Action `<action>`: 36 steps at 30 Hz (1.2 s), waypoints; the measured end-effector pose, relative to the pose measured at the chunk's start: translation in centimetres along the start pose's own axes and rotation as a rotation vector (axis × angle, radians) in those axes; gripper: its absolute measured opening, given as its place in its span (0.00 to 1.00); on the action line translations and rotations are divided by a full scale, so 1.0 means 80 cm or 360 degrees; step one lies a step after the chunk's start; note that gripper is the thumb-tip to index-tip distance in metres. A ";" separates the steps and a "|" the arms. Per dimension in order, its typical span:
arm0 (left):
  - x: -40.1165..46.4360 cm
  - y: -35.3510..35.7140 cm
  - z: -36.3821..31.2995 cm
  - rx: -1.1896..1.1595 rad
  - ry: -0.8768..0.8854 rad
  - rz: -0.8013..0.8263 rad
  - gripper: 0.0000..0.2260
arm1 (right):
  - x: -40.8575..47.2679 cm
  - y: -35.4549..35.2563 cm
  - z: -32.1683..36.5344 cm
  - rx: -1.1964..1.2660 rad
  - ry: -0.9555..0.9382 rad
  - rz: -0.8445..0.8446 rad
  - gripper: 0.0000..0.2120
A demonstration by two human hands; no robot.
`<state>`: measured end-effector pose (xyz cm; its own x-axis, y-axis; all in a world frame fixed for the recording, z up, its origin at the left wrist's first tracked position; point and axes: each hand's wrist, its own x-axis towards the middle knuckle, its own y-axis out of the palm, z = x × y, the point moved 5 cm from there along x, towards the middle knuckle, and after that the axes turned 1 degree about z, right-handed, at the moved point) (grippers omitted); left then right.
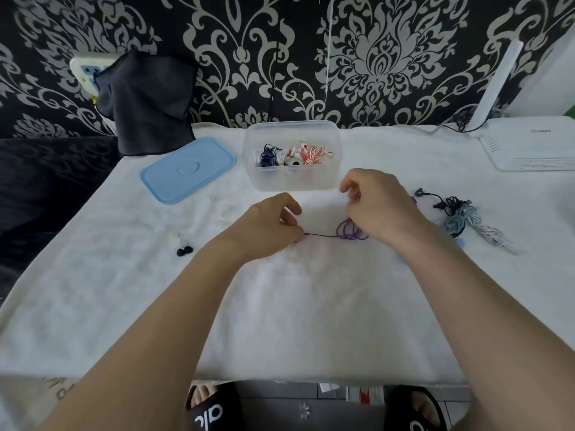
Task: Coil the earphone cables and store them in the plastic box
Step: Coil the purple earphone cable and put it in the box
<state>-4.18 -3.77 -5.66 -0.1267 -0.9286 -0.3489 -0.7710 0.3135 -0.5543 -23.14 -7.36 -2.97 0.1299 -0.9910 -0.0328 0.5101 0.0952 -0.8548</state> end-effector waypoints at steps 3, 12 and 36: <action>-0.001 0.004 -0.002 0.0158 0.0035 -0.0025 0.13 | -0.003 -0.004 -0.020 -0.0427 0.0143 0.0110 0.14; -0.005 0.017 -0.013 0.0416 0.0210 -0.0058 0.25 | -0.002 0.004 -0.007 0.0253 0.0192 0.0232 0.15; -0.013 -0.029 -0.038 -0.0598 0.0149 -0.0080 0.08 | -0.018 0.011 0.042 0.1111 0.0052 0.0663 0.10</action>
<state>-4.14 -4.12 -1.70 -0.1258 -0.9605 -0.2483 -0.9504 0.1884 -0.2473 -20.02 -5.50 -1.94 0.4066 -0.8625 -0.3012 0.8394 0.4828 -0.2495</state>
